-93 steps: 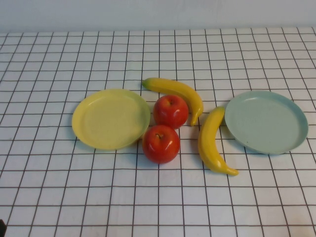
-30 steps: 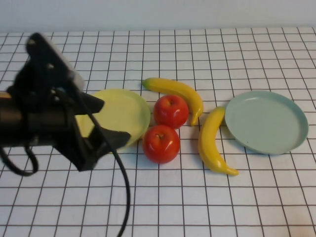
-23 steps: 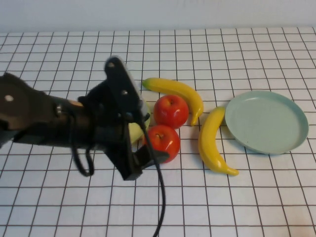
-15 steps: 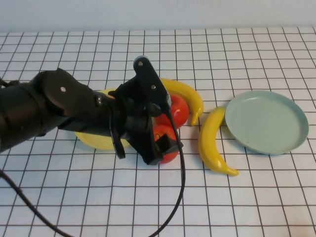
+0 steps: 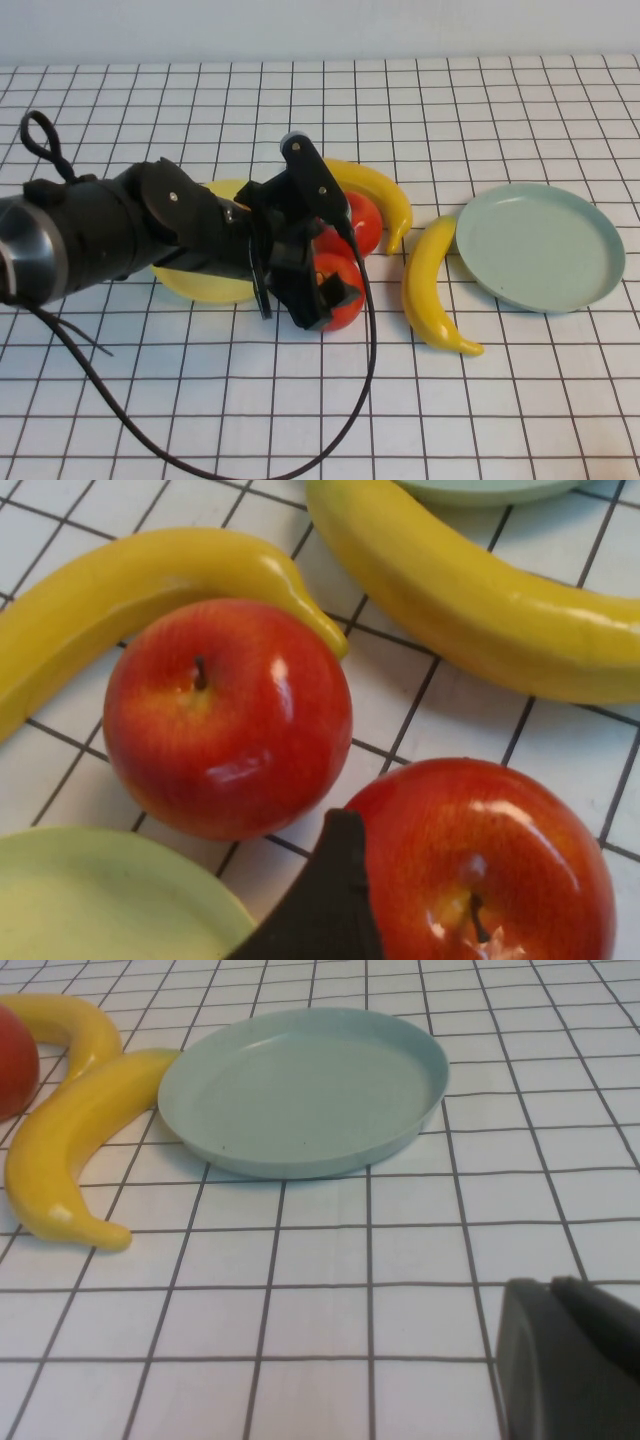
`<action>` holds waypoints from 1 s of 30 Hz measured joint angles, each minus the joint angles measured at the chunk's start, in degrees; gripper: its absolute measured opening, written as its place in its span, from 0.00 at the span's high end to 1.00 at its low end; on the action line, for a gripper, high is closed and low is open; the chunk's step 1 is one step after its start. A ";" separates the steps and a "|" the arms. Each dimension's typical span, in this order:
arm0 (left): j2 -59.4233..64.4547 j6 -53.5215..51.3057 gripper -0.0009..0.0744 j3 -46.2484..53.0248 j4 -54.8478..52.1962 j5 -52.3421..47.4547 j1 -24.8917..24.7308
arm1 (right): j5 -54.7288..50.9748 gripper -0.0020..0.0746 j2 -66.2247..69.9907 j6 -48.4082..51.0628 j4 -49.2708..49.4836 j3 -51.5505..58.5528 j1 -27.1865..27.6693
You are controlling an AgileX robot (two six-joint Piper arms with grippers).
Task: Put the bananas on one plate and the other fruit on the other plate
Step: Put one type of fruit in the left plate
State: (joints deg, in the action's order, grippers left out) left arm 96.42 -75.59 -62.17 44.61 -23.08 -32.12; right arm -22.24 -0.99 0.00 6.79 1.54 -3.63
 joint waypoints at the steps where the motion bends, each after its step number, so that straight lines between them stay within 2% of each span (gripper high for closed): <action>1: 0.31 0.00 0.10 0.00 -0.17 0.12 0.00 | 0.00 0.99 0.00 0.00 0.00 0.00 0.00; 6: 1.91 1.89 0.11 0.00 -0.40 0.12 0.00 | 0.00 0.99 0.00 0.00 0.00 0.00 0.00; 8: 2.17 2.15 0.14 0.00 -0.40 0.35 0.00 | 0.00 0.99 0.00 0.00 0.00 0.00 0.00; 11: 2.31 2.36 0.26 0.00 -0.52 0.57 0.00 | 0.00 0.99 0.00 0.00 0.00 0.00 0.00; 18: 2.31 2.36 0.68 0.00 -0.52 0.69 0.00 | 0.00 0.99 0.00 0.00 0.00 0.00 0.00; 23: 2.31 2.36 0.92 0.00 -0.52 0.77 0.00 | 0.00 0.99 0.00 0.00 0.00 0.00 0.00; 26: 2.31 3.20 0.97 0.00 -0.52 0.77 0.00 | 0.00 0.99 0.00 0.00 0.00 0.00 0.00; 30: 1.03 4.21 0.99 0.00 -0.62 0.77 0.00 | 0.00 0.99 0.00 0.00 0.00 0.00 0.00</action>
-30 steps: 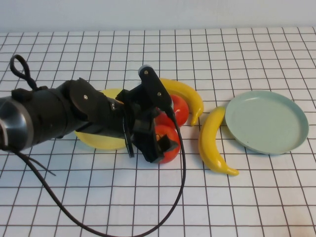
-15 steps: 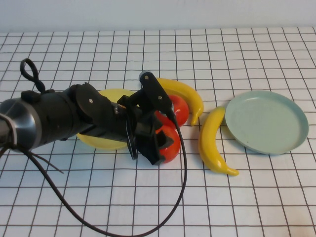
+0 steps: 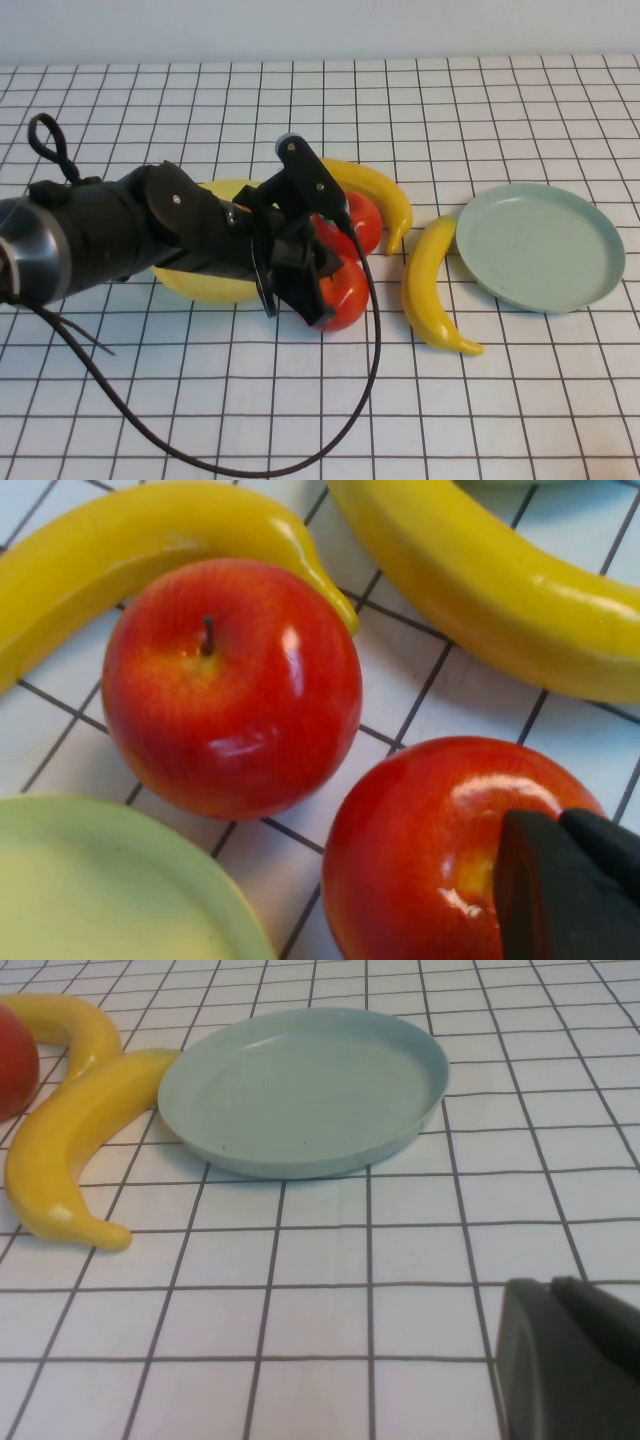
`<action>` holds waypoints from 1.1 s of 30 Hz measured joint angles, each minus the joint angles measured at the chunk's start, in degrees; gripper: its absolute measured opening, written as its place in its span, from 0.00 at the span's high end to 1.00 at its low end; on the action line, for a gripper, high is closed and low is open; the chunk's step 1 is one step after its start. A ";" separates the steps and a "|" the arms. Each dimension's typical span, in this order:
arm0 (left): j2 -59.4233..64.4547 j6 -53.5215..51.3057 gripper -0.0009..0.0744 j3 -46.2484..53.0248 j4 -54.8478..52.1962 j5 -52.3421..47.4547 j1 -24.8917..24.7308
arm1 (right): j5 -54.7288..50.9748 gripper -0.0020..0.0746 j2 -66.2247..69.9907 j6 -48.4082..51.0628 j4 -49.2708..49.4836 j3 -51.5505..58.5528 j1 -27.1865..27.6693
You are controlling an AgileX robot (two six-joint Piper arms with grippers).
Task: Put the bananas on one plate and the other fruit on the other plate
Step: Put one type of fruit in the left plate
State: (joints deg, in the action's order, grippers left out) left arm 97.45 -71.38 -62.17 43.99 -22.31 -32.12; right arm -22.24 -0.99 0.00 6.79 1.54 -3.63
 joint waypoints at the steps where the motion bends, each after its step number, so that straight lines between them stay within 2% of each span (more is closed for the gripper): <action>1: -0.72 0.12 0.99 0.00 0.02 0.14 0.00 | 0.00 0.99 0.00 0.00 0.00 0.00 0.00; 10: -10.56 3.54 0.99 0.00 0.02 1.70 0.00 | 0.00 0.99 0.00 0.00 0.00 0.00 0.00; 15: -11.03 7.83 0.98 0.00 -0.51 0.33 0.00 | 0.00 0.99 0.00 0.00 0.00 0.00 0.00; 17: -9.98 8.28 0.91 0.00 -2.00 -1.26 0.00 | 0.00 0.99 0.00 0.00 0.00 0.00 0.00; 19: -8.31 8.52 0.76 0.00 -3.92 -3.61 0.00 | 0.00 0.99 0.00 0.00 0.00 0.00 0.00; 22: -5.14 9.55 0.38 0.00 -6.00 -5.79 0.00 | 0.00 0.99 0.00 0.00 0.00 0.00 0.00; 24: -3.16 10.54 0.20 0.00 -6.52 -5.81 -0.13 | 0.00 0.99 0.00 0.00 0.00 0.00 0.00; 27: -0.42 11.39 0.11 0.00 -7.01 -5.11 -0.13 | 0.00 0.99 0.00 0.00 0.00 0.00 0.00; 33: 1.79 10.84 0.10 -0.25 -7.22 -1.53 -0.13 | 0.00 0.99 0.00 0.00 0.00 0.00 0.00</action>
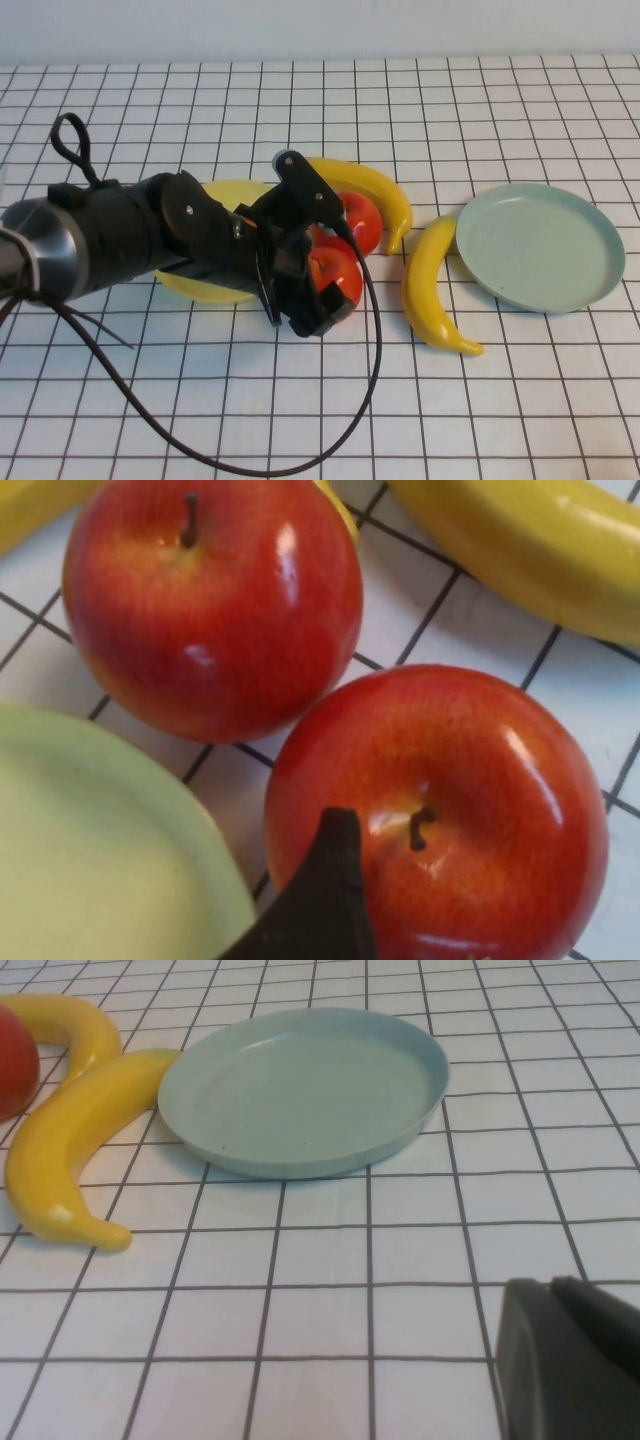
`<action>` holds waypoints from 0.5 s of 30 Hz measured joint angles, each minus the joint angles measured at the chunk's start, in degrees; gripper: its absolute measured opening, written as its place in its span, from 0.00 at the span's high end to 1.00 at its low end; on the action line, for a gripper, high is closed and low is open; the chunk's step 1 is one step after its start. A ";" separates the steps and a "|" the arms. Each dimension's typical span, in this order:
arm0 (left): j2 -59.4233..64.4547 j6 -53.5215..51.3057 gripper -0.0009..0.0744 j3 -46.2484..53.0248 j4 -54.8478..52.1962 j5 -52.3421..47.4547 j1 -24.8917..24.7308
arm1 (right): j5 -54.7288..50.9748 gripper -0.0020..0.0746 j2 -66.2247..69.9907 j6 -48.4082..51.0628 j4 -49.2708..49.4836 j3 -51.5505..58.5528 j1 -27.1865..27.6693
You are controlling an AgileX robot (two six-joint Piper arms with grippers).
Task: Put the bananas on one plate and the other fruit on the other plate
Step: Put one type of fruit in the left plate
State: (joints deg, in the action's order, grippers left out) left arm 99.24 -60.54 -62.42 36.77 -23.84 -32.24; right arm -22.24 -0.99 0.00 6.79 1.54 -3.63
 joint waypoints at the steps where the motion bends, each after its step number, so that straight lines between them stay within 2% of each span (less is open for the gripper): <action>1: 0.17 -0.10 0.10 0.00 0.00 0.72 0.00 | 0.00 0.99 0.00 0.00 0.00 0.00 0.00; 15: 1.78 -0.23 0.10 0.00 0.00 3.84 0.00 | 0.00 0.99 0.00 0.00 0.00 0.00 0.00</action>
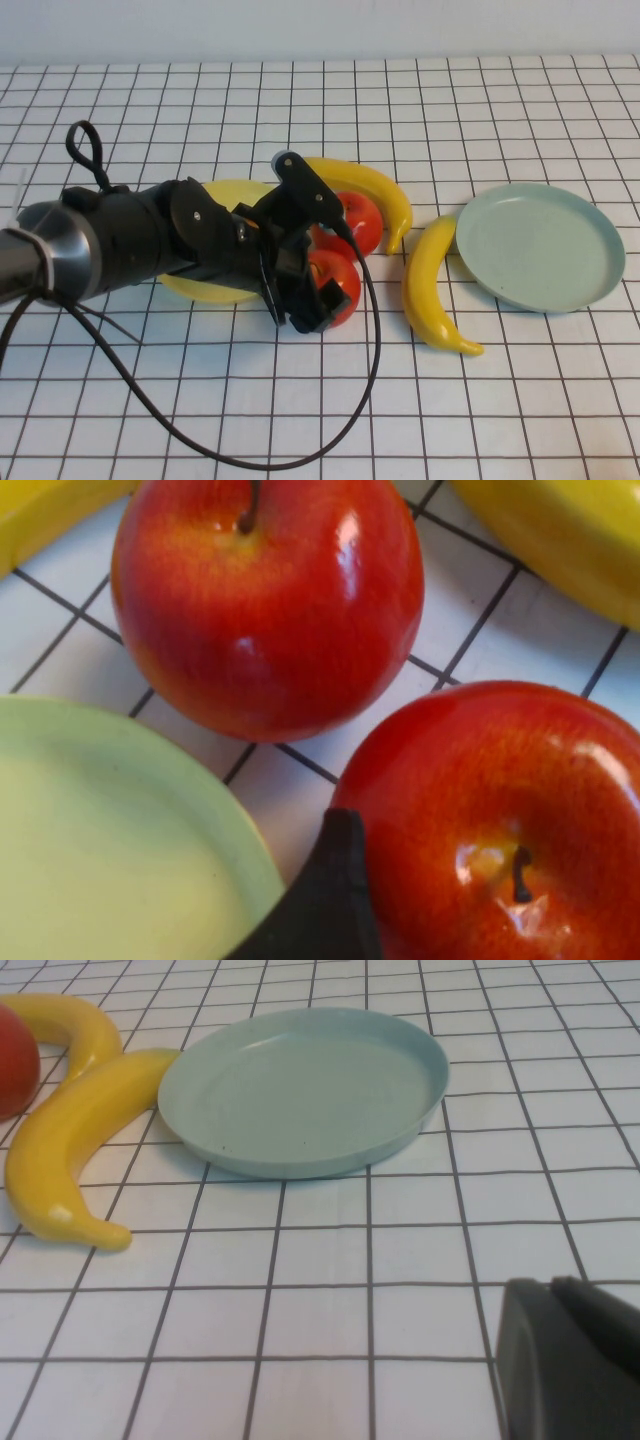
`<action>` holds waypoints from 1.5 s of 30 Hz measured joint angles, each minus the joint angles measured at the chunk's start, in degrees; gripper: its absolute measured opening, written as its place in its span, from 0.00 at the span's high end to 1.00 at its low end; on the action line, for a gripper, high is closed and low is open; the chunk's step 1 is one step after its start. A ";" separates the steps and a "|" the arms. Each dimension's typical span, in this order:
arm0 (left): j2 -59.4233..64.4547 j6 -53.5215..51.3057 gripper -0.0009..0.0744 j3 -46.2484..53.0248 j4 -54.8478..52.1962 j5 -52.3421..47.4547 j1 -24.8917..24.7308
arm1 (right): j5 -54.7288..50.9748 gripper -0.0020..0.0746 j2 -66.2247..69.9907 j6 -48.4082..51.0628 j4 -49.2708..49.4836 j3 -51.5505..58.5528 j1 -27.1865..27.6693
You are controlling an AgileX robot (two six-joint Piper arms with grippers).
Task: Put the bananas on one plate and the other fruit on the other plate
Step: Put one type of fruit in the left plate
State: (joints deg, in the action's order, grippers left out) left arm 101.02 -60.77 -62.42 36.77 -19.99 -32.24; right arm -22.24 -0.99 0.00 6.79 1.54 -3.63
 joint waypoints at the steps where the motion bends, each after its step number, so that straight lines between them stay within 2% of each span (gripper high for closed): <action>1: 0.00 0.00 0.10 0.00 0.00 0.29 0.00 | 0.00 0.99 0.00 0.00 0.00 0.00 0.00; 13: 0.00 0.00 0.11 0.00 0.00 0.79 0.00 | 0.00 0.99 0.00 0.00 0.00 0.00 0.00; 19: 0.00 0.00 0.29 0.00 0.00 0.79 0.00 | 0.00 0.99 0.00 0.00 0.00 0.00 0.00; 27: -1.29 0.00 0.29 -0.48 -2.18 -0.07 0.00 | 0.00 0.99 0.00 0.00 0.00 0.00 0.00; 33: -9.17 3.40 0.29 -7.17 -8.24 -0.79 0.11 | 0.00 0.99 0.00 0.00 0.00 0.00 0.00; 35: -11.09 7.02 0.29 -9.84 -10.28 -1.40 0.89 | 0.00 0.99 0.00 0.00 0.00 0.00 0.00; 40: -12.04 19.35 0.29 -12.98 -18.11 -6.84 6.38 | 0.00 0.99 0.00 0.00 0.00 0.00 0.00; 45: -7.45 24.64 0.30 -12.98 -23.44 -12.99 12.21 | 0.00 0.99 0.00 0.00 0.00 0.00 0.00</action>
State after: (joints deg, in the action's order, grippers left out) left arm 93.57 -36.13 -75.40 13.33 -32.99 -20.03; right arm -22.24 -0.99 0.00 6.79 1.54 -3.63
